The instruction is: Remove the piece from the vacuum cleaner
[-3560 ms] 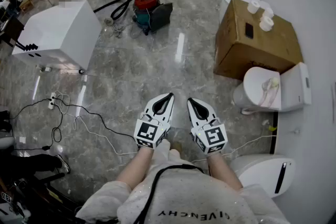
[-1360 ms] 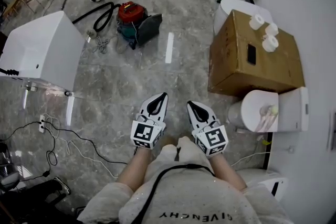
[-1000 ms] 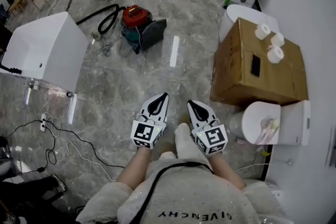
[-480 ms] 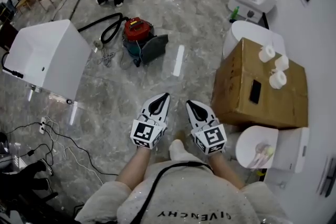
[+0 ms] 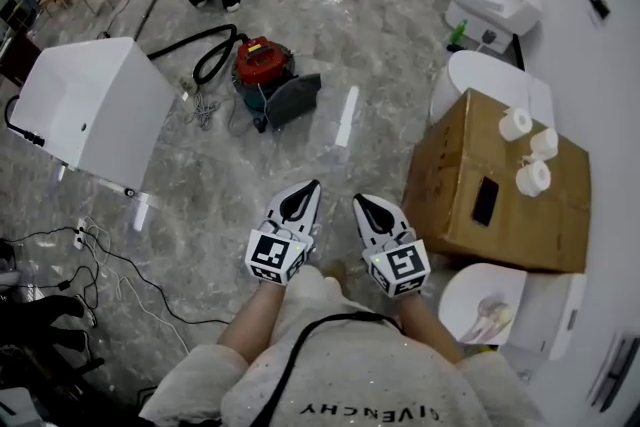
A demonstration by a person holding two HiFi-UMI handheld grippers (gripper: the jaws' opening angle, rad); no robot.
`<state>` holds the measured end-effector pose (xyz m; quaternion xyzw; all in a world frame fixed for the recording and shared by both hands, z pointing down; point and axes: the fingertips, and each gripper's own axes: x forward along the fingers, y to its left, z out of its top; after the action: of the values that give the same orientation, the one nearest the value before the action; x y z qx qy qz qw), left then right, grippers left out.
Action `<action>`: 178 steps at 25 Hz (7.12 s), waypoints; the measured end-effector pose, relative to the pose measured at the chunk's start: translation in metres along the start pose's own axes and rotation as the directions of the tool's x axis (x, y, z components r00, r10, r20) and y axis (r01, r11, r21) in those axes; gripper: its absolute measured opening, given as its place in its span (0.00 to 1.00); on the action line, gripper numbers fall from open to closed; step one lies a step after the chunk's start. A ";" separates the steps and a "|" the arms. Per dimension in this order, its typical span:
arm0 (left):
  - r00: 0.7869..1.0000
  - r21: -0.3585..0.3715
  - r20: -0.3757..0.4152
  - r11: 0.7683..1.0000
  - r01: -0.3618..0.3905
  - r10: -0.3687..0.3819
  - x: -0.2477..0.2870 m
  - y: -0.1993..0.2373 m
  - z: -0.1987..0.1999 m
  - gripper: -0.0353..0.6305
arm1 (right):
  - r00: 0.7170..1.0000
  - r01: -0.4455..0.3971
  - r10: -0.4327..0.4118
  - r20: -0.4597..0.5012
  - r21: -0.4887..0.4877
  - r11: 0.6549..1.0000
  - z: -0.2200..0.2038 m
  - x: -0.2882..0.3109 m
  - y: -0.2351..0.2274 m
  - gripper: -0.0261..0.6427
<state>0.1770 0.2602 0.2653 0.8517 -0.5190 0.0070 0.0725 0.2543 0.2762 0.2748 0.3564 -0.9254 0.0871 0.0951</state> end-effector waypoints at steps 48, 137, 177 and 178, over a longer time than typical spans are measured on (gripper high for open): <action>0.988 -0.110 -0.088 0.984 -0.138 0.128 0.240 0.269 -0.027 0.09 | 0.960 -0.215 0.210 -0.183 -0.008 0.977 0.018 0.343 -0.161 0.06; 0.628 0.114 -0.760 0.986 -0.125 0.167 0.332 0.460 -0.430 0.33 | 0.489 -0.852 0.201 -0.849 -0.416 0.318 -0.324 0.633 -0.233 0.28; 0.654 -0.024 -0.741 0.969 -0.247 0.148 0.324 0.454 -0.445 0.12 | 0.568 -0.793 0.155 -0.808 -0.487 0.366 -0.322 0.610 -0.226 0.10; 0.655 -0.025 -0.741 0.968 -0.248 0.149 0.324 0.454 -0.445 0.12 | 0.569 -0.792 0.155 -0.807 -0.488 0.368 -0.322 0.610 -0.226 0.10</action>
<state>-0.0470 -0.1720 0.7865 0.7088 -0.5355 0.3234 0.3260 -0.0004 -0.2070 0.7521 -0.0963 -0.8171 -0.2141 0.5266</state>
